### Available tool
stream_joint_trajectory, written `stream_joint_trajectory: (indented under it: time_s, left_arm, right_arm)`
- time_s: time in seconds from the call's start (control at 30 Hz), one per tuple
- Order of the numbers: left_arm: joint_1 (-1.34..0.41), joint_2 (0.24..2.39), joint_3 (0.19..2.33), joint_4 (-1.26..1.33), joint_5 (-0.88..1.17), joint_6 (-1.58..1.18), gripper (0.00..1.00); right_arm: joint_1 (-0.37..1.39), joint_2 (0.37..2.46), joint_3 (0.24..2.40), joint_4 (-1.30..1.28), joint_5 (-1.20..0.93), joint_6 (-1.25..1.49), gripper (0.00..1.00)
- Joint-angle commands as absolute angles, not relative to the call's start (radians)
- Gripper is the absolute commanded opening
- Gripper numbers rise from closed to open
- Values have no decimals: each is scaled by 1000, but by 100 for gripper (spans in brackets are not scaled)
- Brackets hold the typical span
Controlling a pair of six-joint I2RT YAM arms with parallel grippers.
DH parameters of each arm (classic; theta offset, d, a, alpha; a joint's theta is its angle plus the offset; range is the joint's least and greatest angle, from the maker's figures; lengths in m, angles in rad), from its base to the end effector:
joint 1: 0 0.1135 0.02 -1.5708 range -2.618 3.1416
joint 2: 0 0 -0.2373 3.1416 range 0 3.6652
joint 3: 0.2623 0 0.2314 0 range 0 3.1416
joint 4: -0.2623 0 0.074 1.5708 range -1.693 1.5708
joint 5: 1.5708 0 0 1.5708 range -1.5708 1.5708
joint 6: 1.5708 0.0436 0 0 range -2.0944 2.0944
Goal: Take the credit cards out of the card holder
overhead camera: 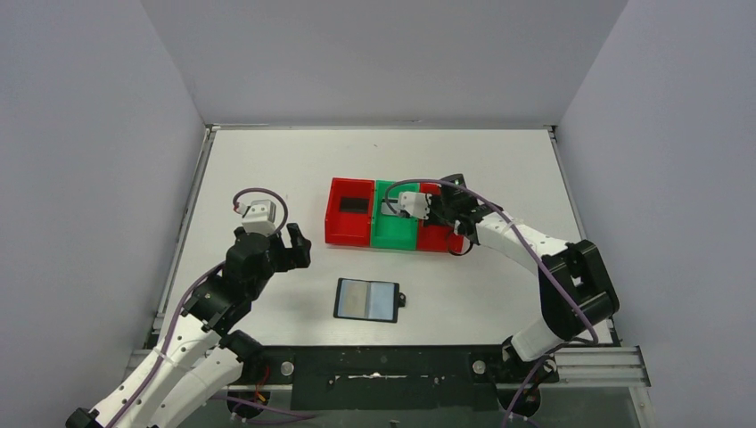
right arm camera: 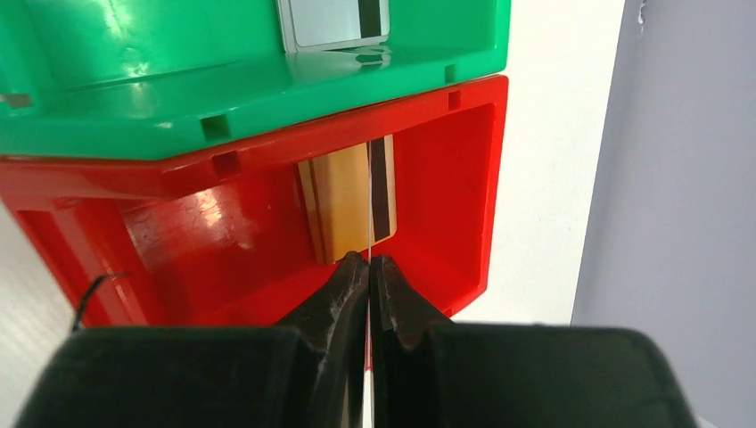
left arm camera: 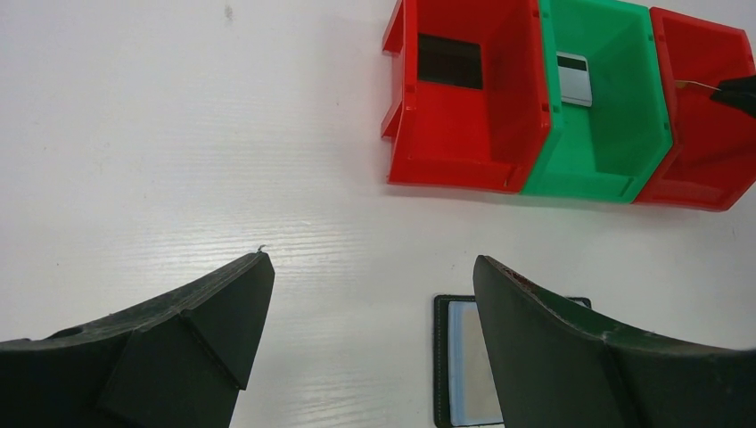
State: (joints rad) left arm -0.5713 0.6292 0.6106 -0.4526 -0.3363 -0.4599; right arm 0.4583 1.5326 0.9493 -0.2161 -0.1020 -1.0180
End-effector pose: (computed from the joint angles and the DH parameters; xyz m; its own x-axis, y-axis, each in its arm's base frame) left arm 0.1384 -0.0719 0.2567 -0.4590 -0.2031 -0.8649 0.0663 0.9630 -0.2612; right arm 0.2781 0.1422 0.1935 0.0911 -0.8991 -0.4282 -0.8117 0.1820 -0.5550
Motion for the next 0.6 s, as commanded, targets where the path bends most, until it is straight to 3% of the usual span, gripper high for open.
stream_joint_trajectory:
  time_s: [0.0, 0.57]
  left_arm:
    - [-567, 619, 612, -394, -333, -446, 84]
    - [-565, 634, 613, -394, -328, -443, 84]
  right_arm:
    - [438, 1574, 972, -110, -86, -1080, 0]
    - [415, 1711, 998, -22, -65, -1107, 8]
